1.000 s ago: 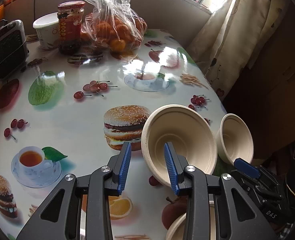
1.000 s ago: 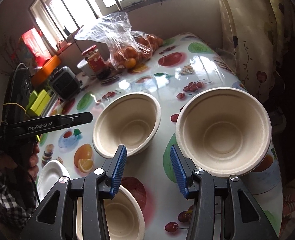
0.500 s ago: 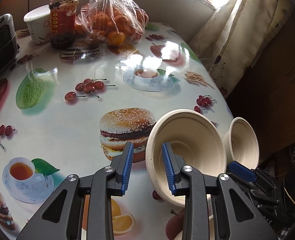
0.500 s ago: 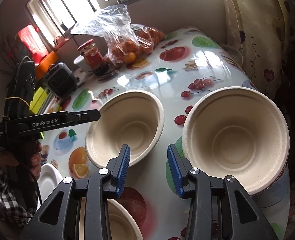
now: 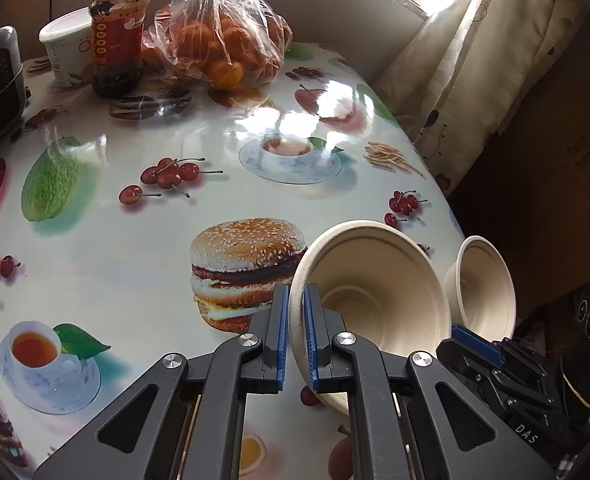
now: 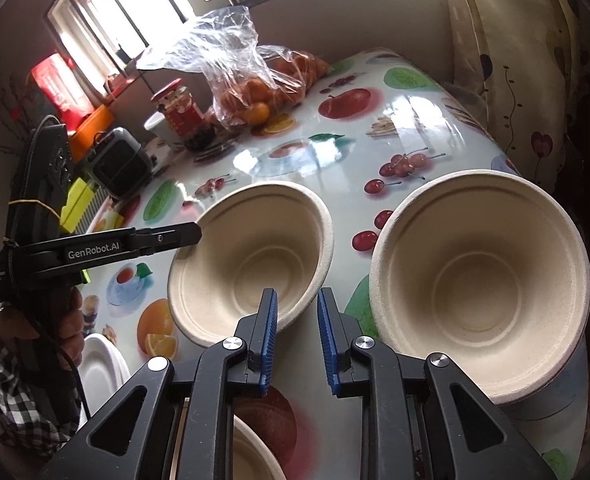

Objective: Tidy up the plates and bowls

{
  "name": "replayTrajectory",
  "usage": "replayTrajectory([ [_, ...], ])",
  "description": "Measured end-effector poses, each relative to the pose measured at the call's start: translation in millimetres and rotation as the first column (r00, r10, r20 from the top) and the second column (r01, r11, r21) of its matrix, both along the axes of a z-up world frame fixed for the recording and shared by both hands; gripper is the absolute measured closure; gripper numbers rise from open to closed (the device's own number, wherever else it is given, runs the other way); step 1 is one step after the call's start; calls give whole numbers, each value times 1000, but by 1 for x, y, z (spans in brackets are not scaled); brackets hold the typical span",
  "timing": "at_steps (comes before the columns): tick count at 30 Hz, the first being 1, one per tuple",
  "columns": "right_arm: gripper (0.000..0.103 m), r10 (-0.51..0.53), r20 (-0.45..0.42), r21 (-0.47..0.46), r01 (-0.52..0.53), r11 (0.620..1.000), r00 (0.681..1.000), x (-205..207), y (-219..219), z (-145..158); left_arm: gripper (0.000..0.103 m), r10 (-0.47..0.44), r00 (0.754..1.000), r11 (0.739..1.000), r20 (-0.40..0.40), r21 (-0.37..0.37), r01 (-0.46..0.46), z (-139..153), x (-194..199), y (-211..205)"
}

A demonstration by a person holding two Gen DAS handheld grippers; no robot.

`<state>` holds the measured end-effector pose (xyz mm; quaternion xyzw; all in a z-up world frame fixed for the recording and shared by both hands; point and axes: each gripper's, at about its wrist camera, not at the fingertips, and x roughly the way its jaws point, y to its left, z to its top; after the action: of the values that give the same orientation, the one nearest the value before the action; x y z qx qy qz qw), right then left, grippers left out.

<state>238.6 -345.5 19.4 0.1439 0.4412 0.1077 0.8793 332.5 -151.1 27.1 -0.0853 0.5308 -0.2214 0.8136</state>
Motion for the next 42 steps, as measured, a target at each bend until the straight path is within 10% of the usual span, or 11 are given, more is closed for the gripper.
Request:
replayTrajectory([
  [42, 84, -26, 83, 7, 25, 1000, 996, -37, -3, 27, 95, -18, 997, 999, 79, -50, 22, 34, -42, 8],
])
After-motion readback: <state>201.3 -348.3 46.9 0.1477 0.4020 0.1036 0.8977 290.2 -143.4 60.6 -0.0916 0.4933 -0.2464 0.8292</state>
